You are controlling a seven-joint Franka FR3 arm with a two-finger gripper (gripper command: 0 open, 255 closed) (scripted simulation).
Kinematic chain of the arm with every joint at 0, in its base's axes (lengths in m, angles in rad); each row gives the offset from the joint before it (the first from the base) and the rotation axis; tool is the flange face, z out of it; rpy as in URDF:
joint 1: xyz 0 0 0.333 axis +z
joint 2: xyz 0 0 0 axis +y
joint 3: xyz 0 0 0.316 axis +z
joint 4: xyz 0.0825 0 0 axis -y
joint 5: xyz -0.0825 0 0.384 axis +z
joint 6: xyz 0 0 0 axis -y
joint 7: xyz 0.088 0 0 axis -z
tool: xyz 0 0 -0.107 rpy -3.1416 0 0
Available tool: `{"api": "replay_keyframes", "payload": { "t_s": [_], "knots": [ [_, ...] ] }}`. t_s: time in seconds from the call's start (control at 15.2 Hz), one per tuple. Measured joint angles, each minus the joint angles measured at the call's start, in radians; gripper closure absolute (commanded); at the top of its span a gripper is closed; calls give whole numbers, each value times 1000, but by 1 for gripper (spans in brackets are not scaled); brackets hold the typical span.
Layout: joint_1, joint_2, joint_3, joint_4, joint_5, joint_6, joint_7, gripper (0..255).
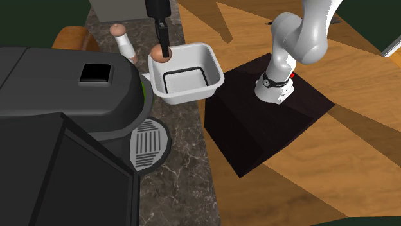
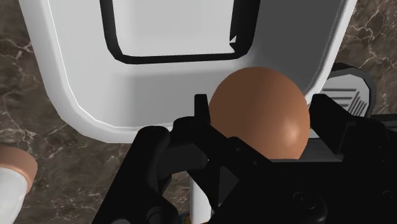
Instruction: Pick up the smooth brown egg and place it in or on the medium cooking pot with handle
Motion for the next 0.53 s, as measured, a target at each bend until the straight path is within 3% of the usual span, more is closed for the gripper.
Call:
{"api": "replay_keyframes", "payload": {
  "t_s": [0.53],
  "knots": [
    [1,20,-2,-61,16,76,-29,255]
  ]
}}
